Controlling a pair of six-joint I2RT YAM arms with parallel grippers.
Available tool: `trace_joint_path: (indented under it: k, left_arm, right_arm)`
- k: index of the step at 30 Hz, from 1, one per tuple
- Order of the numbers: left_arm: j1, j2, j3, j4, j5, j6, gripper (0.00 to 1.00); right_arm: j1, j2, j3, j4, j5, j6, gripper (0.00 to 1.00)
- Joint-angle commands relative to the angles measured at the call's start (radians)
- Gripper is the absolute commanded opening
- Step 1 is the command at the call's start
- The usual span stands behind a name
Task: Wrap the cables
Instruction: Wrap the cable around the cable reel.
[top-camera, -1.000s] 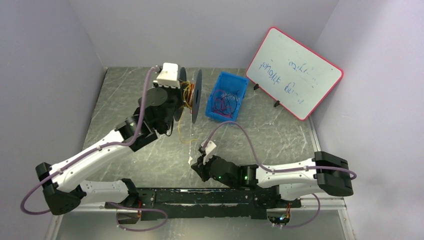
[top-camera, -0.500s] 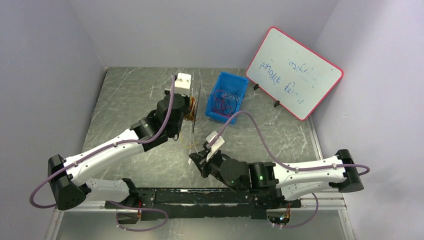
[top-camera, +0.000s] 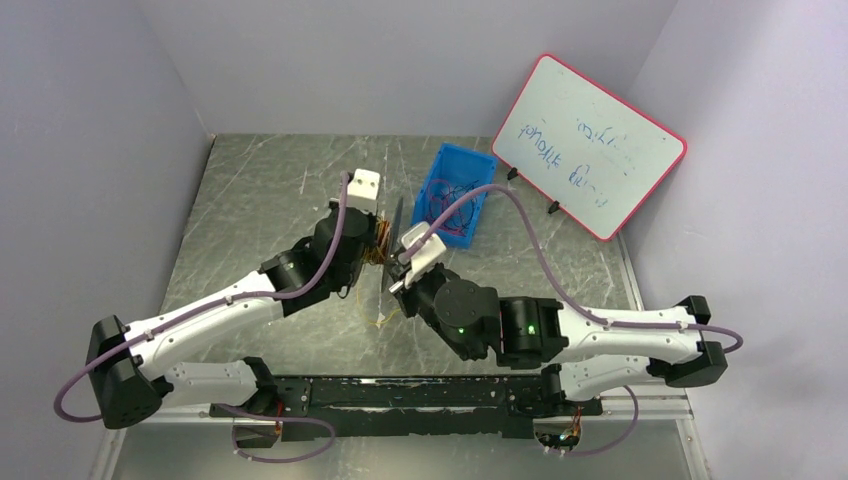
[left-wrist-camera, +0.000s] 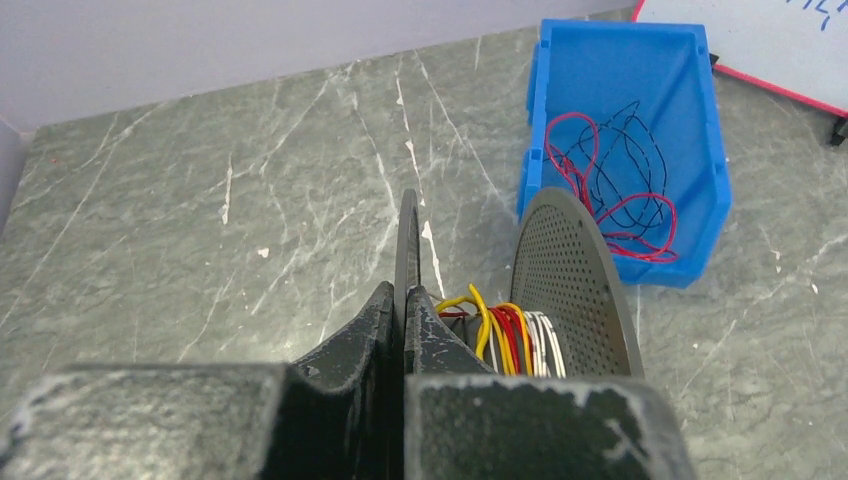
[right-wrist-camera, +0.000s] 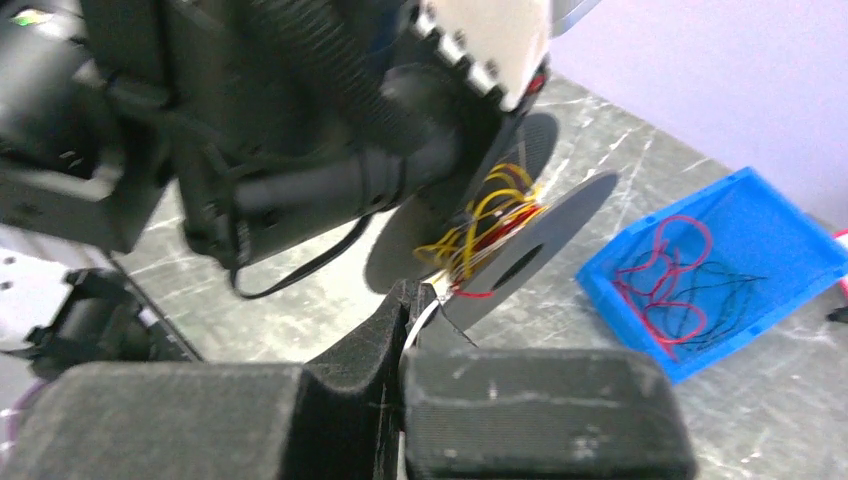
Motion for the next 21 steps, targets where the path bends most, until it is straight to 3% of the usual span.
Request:
trace_joint_path:
  k: [1,9,21]
  left_arm:
    - [0.005,-0.05,-0.021,0.008,0.042,-0.026,0.07]
    - [0.004,-0.103,-0.049,-0.033,0.129,-0.057,0.07]
    - [0.004,-0.235,-0.034,-0.156,0.272,-0.057,0.07]
  right_arm:
    - [-0.084,0.008,0.089,-0.024,-0.042,-0.088,0.0]
    - [-0.373,0.041,0.097,0.001,-0.267,-0.135,0.0]
    - [-0.659,0.122,0.048,0.093,-0.527,-0.103,0.0]
